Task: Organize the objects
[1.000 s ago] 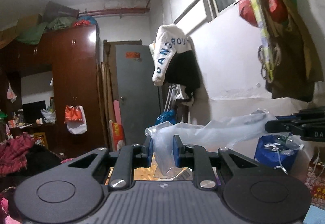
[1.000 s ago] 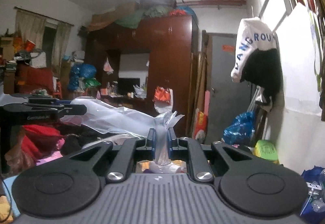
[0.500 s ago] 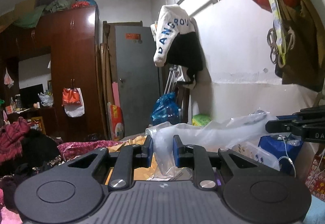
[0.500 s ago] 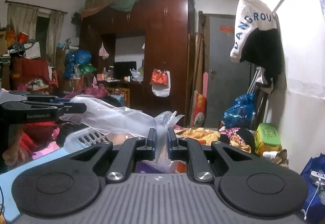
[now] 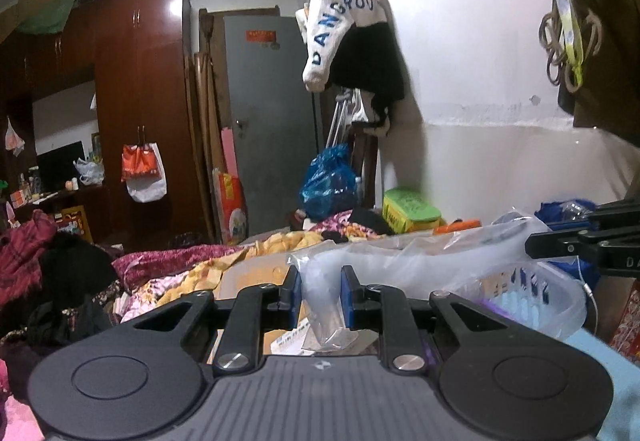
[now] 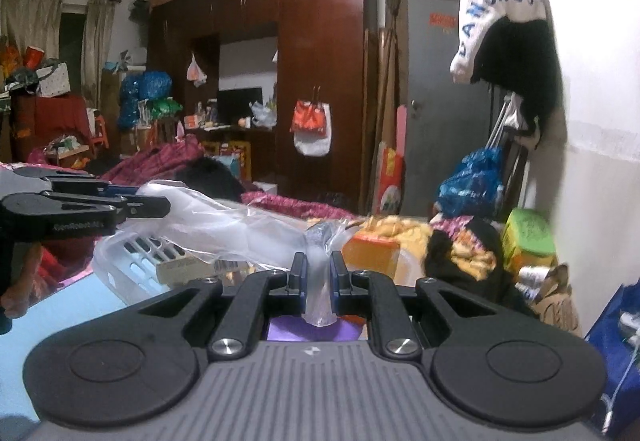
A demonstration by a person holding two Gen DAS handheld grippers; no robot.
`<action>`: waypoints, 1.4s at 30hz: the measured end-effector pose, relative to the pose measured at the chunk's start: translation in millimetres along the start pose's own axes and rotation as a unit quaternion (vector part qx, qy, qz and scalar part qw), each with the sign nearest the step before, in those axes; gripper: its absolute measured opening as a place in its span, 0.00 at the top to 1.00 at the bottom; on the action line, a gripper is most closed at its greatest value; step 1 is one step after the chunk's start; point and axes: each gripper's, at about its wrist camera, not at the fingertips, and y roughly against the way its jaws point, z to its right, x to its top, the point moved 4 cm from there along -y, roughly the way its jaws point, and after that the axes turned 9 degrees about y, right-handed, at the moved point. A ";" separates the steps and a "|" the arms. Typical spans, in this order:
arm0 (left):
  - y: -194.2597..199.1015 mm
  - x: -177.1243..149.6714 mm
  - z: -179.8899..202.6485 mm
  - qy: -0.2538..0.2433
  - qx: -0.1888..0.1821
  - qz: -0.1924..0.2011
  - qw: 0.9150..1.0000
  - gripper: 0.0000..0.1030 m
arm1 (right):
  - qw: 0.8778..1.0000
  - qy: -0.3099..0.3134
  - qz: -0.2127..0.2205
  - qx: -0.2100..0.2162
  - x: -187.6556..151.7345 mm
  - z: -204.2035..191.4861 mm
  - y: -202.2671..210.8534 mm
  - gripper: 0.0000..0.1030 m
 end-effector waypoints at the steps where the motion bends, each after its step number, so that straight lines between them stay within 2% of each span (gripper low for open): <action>1: 0.5 -1.7 -0.2 -0.002 0.001 -0.001 1.000 0.78 | 1.000 -0.003 -0.003 0.007 -1.7 -0.1 -0.7 0.88; 8: 6.6 1.4 -2.7 0.003 -0.006 0.001 1.000 0.77 | 1.000 -0.014 -0.009 0.020 -4.3 -2.1 2.6 0.87; 9: 5.2 0.2 -2.7 0.001 -0.008 -0.003 1.000 0.76 | 1.000 -0.014 -0.008 0.020 -3.1 -2.7 2.7 0.87; 10: 3.6 -2.0 -2.1 -0.003 -0.007 -0.006 1.000 0.69 | 1.000 -0.014 -0.007 0.020 -3.1 -3.0 3.1 0.85; 11: 1.8 -4.7 -1.2 -0.014 0.008 -0.004 1.000 0.51 | 1.000 -0.014 -0.007 0.018 -3.6 -3.0 2.9 0.71; 12: 0.2 -8.2 -1.1 -0.033 0.031 0.002 0.999 0.41 | 1.000 -0.014 -0.011 0.015 -4.0 -2.1 1.2 0.59; 13: -1.8 -9.8 -0.1 -0.038 0.044 0.005 0.998 0.23 | 1.000 -0.016 -0.013 0.010 -5.2 -1.4 -0.2 0.41; 14: -2.4 -10.8 -1.2 -0.038 0.051 0.006 0.998 0.17 | 1.000 -0.016 -0.010 -0.001 -6.4 -0.5 -0.3 0.24; 16: -1.3 -9.6 -3.8 -0.027 0.054 0.009 0.998 0.16 | 1.000 -0.008 -0.002 -0.025 -7.9 0.9 1.0 0.04; 19: 4.7 -8.2 -4.5 -0.014 0.041 0.010 0.999 0.03 | 0.999 -0.016 -0.005 -0.038 -9.4 5.1 1.6 0.00; 25: 25.5 -13.9 -3.3 -0.015 0.025 0.007 1.000 0.03 | 0.999 -0.032 -0.014 -0.024 -11.8 5.3 13.4 0.00; 29: 51.1 -15.7 -4.3 -0.021 0.037 0.004 0.999 0.03 | 0.999 -0.019 -0.032 -0.024 -14.0 -0.3 32.8 0.00; 32: 77.2 -12.7 -4.4 -0.019 0.031 0.002 0.999 0.03 | 0.999 -0.010 -0.046 -0.024 -13.4 -2.0 59.3 0.00; 35: 105.5 -6.9 -3.6 -0.027 0.040 -0.006 0.999 0.03 | 0.998 0.003 -0.065 -0.018 -9.3 0.6 91.5 0.00; 39: 126.1 3.8 -5.0 -0.023 0.044 -0.033 0.998 0.03 | 0.996 0.021 -0.070 -0.049 -0.2 12.4 131.9 0.00; 42: 130.4 6.3 -7.4 -0.002 0.039 -0.043 0.998 0.03 | 0.997 0.003 -0.064 -0.045 5.6 13.5 142.0 0.00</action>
